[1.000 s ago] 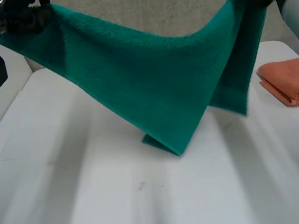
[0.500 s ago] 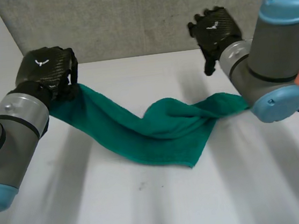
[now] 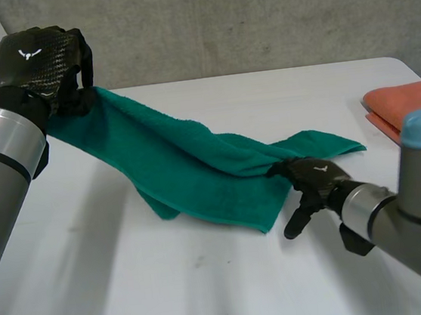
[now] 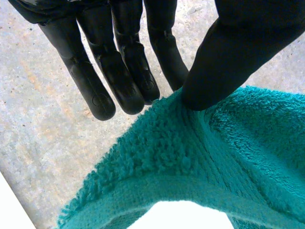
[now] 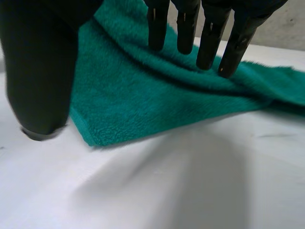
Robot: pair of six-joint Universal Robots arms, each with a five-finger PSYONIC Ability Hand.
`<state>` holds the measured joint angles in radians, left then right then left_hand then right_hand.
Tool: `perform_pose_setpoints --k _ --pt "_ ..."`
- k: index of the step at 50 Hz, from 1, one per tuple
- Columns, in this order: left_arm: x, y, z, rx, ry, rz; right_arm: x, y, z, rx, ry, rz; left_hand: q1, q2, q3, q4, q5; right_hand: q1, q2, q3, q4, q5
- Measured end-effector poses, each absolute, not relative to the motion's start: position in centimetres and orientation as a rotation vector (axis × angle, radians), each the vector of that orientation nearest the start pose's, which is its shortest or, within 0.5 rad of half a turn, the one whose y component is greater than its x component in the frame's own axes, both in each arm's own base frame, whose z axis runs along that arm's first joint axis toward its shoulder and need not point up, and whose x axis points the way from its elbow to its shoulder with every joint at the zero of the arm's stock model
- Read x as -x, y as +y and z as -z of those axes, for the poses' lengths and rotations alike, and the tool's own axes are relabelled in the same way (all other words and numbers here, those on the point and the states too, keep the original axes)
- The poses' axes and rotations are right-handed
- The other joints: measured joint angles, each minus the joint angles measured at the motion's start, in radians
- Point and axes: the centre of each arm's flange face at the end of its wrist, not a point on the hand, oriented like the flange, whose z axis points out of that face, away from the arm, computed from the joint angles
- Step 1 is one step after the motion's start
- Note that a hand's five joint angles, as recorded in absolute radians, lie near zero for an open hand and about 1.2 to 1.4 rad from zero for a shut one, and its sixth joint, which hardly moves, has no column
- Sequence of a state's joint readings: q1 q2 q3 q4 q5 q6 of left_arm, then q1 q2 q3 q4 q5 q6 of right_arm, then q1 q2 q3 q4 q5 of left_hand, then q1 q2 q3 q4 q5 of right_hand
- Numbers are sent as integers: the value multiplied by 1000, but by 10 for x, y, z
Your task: Fold the laundry.
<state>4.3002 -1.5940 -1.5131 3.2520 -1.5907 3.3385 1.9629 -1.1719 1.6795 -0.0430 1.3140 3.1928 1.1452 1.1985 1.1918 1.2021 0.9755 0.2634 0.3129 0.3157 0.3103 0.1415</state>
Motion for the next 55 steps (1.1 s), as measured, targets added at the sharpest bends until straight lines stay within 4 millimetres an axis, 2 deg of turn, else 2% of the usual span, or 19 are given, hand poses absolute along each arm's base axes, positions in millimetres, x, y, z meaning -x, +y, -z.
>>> perform_pose_setpoints --k 7,16,19,21,24,27,29,30,33,35,36,38,39,40,42,44,45,49,55 --pt "248 -243 -333 -624 2063 2490 -291 -244 -127 613 2245 1324 0 0 0 0 0 49 35 47 52 46" --pt "248 -244 -331 -627 2067 2485 -312 -248 -111 654 2245 1337 0 0 0 0 0 99 101 103 108 94" --pt "248 -244 -331 -628 2069 2484 -318 -251 -106 661 2248 1345 0 0 0 0 0 246 281 267 273 246" --pt "248 -244 -330 -629 2069 2483 -321 -254 -103 659 2249 1360 0 0 0 0 0 469 552 508 528 511" --pt "248 -244 -331 -628 2068 2485 -321 -258 -103 647 2252 1387 0 0 0 0 0 633 736 614 682 717" --pt "248 -244 -332 -625 2063 2489 -321 -263 -115 625 2228 1450 0 0 0 0 0 720 862 805 852 837" --pt "247 -243 -334 -620 2057 2495 -318 -268 -147 592 2161 1557 0 0 0 0 0 720 865 863 876 843" --pt "247 -243 -335 -618 2054 2497 -318 -269 -153 588 2150 1572 0 0 0 0 0 720 865 867 877 843" --pt "245 -242 -341 -608 2033 2515 -302 -278 -210 575 2050 1748 0 0 0 0 0 720 865 867 877 845" --pt "245 -241 -344 -603 2024 2523 -294 -280 -228 593 2030 1804 0 0 0 0 0 720 865 867 877 846" --pt "244 -240 -347 -599 2016 2530 -284 -282 -248 632 2014 1867 0 0 0 0 0 720 865 867 877 846" --pt "243 -240 -349 -597 2011 2533 -279 -283 -258 661 2012 1897 0 0 0 0 0 720 865 867 877 847" --pt "242 -238 -352 -597 2006 2534 -264 -283 -287 795 2016 1982 0 0 0 0 0 720 865 867 877 849" --pt "241 -236 -353 -604 2007 2524 -255 -281 -303 921 2034 2023 0 0 0 0 0 720 865 867 877 849" --pt "240 -235 -353 -615 2013 2505 -248 -277 -317 1055 2057 2044 0 0 0 0 0 720 865 867 877 849" --pt "239 -234 -352 -630 2022 2482 -245 -274 -323 1128 2071 2046 0 0 0 0 0 720 865 867 878 849" --pt "239 -233 -348 -649 2037 2453 -241 -269 -332 1262 2102 2033 0 0 0 0 0 720 865 867 878 849" --pt "241 -234 -333 -699 2091 2369 -237 -262 -339 1427 2156 1974 0 0 0 0 0 720 865 867 878 849" --pt "249 -249 -292 -759 2221 2208 -242 -273 -313 1592 2266 1829 0 0 1 0 0 720 865 867 878 849"
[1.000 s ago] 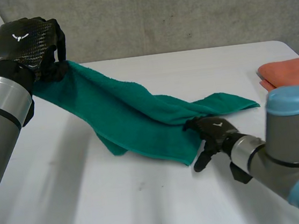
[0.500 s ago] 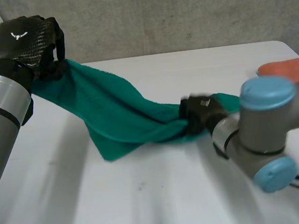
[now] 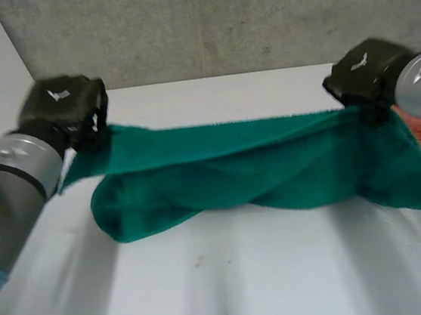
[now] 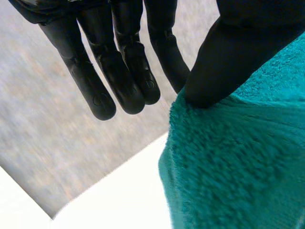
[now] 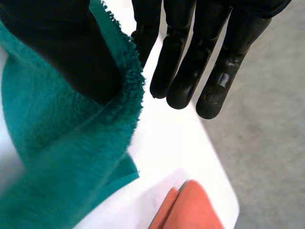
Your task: Fold the laundry.
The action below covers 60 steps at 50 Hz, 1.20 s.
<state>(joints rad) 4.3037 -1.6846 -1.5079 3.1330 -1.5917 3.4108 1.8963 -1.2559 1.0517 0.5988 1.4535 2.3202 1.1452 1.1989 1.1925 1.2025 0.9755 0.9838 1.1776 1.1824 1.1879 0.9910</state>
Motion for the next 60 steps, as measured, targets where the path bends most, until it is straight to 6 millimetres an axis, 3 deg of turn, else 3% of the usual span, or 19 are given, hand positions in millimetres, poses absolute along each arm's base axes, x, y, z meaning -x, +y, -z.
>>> perform_pose_setpoints --k 7,11,13,15,16,20,25,28,31,36,38,39,40,41,43,44,52,57,60 --pt "270 -293 -255 -768 2288 2124 -269 -310 -259 1723 2326 1799 0 0 2 0 0 0 0 0 0 0" --pt "279 -312 -258 -730 2249 2165 -280 -329 -256 1690 2294 1944 0 1 2 0 0 0 0 0 0 0" --pt "288 -336 -281 -629 2133 2279 -291 -356 -275 1562 2171 2269 0 2 3 0 0 0 0 0 4 0" --pt "292 -345 -295 -573 2067 2341 -295 -366 -287 1493 2098 2410 0 2 3 0 0 0 0 0 5 0" --pt "294 -353 -312 -509 1994 2410 -299 -375 -305 1398 1986 2589 0 2 3 1 0 0 0 0 5 0" --pt "295 -366 -364 -320 1775 2598 -304 -383 -357 1162 1656 2965 0 2 3 1 0 3 0 0 5 0" --pt "291 -367 -397 -193 1625 2710 -305 -372 -392 1083 1384 3120 0 2 3 1 0 9 0 0 5 1" --pt "290 -366 -398 -185 1619 2713 -305 -366 -391 1130 1362 3094 0 2 3 1 0 9 0 0 5 7" --pt "289 -361 -383 -225 1691 2656 -303 -357 -372 1247 1452 2973 0 2 3 0 0 9 0 0 5 9" --pt "285 -346 -331 -361 1907 2463 -298 -341 -315 1469 1743 2626 0 2 3 1 0 9 0 0 5 9" --pt "284 -342 -321 -386 1942 2428 -297 -338 -306 1498 1785 2569 0 2 3 1 0 9 0 0 5 9" --pt "281 -332 -295 -452 2032 2333 -293 -328 -280 1575 1899 2397 0 2 3 1 0 9 0 0 5 9" --pt "281 -332 -295 -452 2032 2333 -293 -328 -280 1575 1899 2397 0 2 3 1 0 9 0 0 5 9" --pt "278 -321 -271 -516 2111 2247 -289 -319 -257 1631 1987 2245 0 2 3 1 0 9 0 0 5 9" --pt "276 -313 -254 -560 2160 2192 -287 -312 -242 1661 2035 2154 0 2 3 1 0 9 0 0 5 9" --pt "273 -304 -235 -612 2212 2135 -284 -302 -222 1692 2089 2034 0 2 3 1 0 9 0 0 5 9" --pt "266 -281 -177 -778 2330 2001 -282 -279 -166 1705 2145 1875 -18 -58 -46 -57 -15 9 0 0 5 9" --pt "260 -279 -156 -840 2342 1934 -283 -272 -146 1693 2147 1857 -303 -339 -329 -342 -291 9 0 0 5 9" --pt "257 -279 -153 -856 2333 1917 -284 -269 -143 1673 2149 1851 -645 -654 -643 -661 -610 9 0 0 5 9"
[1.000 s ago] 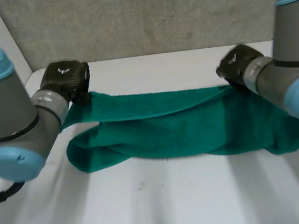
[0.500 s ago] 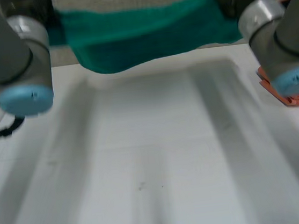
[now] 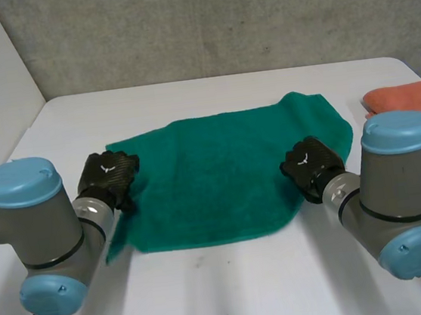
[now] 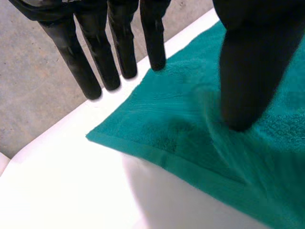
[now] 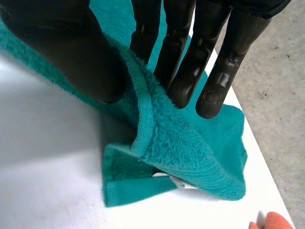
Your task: Fold the laundry.
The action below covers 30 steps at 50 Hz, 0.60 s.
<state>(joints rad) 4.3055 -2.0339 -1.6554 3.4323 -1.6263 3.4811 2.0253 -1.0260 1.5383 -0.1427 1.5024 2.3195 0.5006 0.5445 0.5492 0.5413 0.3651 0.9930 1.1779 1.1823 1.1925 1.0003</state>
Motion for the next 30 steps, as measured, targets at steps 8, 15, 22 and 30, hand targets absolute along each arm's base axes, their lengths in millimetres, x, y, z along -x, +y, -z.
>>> perform_pose_setpoints --k 8,15,22,30 --pt "249 -269 -169 -883 2299 1962 -285 -268 -148 1453 2200 1822 -73 -125 -125 -132 -134 0 0 0 0 0" --pt "232 -250 -180 -990 2292 2025 -283 -269 -156 1311 2222 1815 -73 -125 -125 -132 -134 0 0 0 0 0" --pt "217 -227 -170 -1113 2281 1970 -283 -269 -158 1301 2219 1817 -73 -125 -125 -132 -134 0 0 0 0 0" --pt "209 -220 -155 -1150 2281 1888 -284 -268 -156 1312 2217 1811 -73 -125 -125 -132 -134 0 0 0 0 0"
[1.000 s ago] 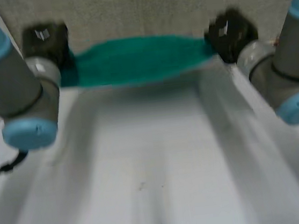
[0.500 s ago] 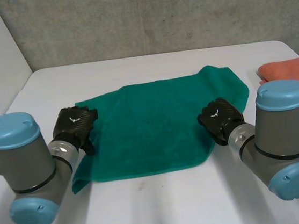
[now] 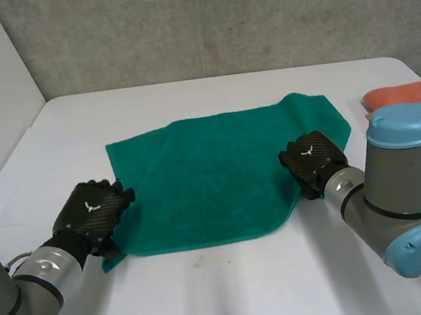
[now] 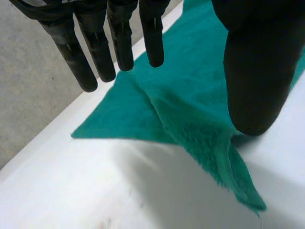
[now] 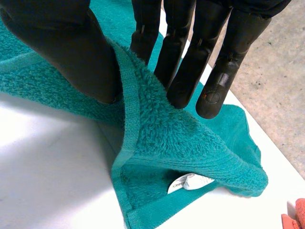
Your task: Fold the laundry.
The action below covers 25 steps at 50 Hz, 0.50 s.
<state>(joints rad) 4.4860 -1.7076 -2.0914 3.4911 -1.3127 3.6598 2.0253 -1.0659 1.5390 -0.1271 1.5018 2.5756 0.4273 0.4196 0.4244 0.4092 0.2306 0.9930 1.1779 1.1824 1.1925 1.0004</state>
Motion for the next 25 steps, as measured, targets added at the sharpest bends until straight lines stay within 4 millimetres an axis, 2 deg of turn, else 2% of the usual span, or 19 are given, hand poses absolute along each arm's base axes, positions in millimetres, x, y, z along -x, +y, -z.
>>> perform_pose_setpoints --k 15,19,21,22,23,24,25 --pt "209 -235 -124 -1167 2276 1827 -282 -268 -155 1305 2226 1807 7 16 15 24 33 0 0 0 0 0" --pt "209 -239 -122 -1194 2234 1819 -283 -268 -155 1303 2227 1804 266 238 232 251 251 0 0 0 0 0" --pt "209 -241 -123 -1195 2218 1822 -283 -267 -155 1302 2227 1804 266 238 232 251 251 0 0 0 0 0" --pt "209 -245 -124 -1187 2183 1832 -283 -267 -155 1298 2227 1802 682 651 630 650 646 -27 -34 -35 -39 -32" --pt "209 -248 -125 -1177 2164 1839 -283 -267 -155 1294 2228 1801 733 718 708 729 721 -72 -94 -96 -102 -81" --pt "209 -252 -127 -1164 2146 1845 -283 -267 -155 1288 2230 1799 734 750 736 759 740 -252 -269 -271 -277 -243" --pt "208 -254 -127 -1154 2134 1849 -283 -267 -155 1284 2231 1797 734 763 752 775 743 -310 -351 -350 -336 -300"
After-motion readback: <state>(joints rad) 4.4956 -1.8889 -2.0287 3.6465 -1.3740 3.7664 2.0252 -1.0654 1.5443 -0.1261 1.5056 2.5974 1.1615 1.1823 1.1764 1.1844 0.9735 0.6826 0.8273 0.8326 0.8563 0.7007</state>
